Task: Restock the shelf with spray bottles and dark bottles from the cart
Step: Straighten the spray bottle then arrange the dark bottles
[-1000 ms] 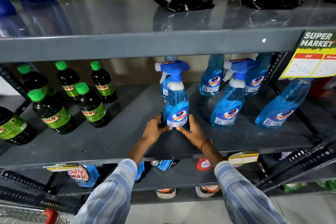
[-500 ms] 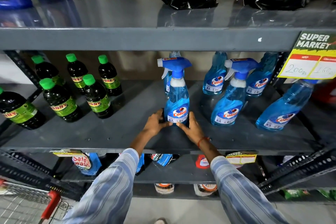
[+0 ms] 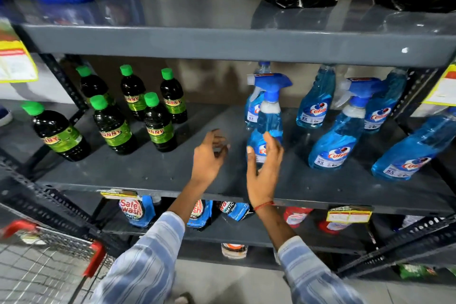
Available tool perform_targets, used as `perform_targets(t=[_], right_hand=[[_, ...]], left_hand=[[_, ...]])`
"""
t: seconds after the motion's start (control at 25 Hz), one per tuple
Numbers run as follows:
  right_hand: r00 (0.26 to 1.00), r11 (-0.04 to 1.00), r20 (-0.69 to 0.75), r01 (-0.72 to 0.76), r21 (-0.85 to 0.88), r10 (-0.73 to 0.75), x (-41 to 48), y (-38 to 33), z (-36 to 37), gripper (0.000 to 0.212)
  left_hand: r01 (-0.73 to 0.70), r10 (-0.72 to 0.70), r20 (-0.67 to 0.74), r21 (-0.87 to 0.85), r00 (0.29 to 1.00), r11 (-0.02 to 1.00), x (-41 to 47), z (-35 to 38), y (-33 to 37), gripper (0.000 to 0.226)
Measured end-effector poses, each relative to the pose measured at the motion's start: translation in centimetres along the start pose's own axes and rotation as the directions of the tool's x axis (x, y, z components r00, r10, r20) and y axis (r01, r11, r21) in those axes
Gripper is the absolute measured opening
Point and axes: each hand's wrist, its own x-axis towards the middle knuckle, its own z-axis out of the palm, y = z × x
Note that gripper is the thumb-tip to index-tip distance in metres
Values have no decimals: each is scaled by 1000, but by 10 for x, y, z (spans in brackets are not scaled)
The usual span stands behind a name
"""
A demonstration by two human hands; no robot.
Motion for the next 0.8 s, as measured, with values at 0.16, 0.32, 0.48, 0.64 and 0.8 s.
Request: perform_targets(t=[0.16, 0.32, 0.48, 0.64, 0.8], right_hand=[[987, 995, 149, 54, 81, -66, -18, -33, 73, 40], [925, 999, 377, -51, 11, 43, -28, -34, 156, 44], [794, 974, 566, -161, -156, 222, -27, -15, 207, 68], [735, 964, 626, -154, -218, 259, -23, 3, 220, 72], [714, 958, 641, -180, -223, 283, -21, 9, 225, 61]], left_hand=[[14, -19, -307, -18, 951, 1000, -2, -68, -26, 28], [134, -150, -328, -71, 933, 988, 9, -126, -89, 40], [222, -222, 2, 1, 975, 975, 45, -144, -138, 76], [190, -213, 306, 103, 928, 976, 72, -143, -149, 91], [190, -205, 312, 77, 928, 979, 77, -142, -153, 68]])
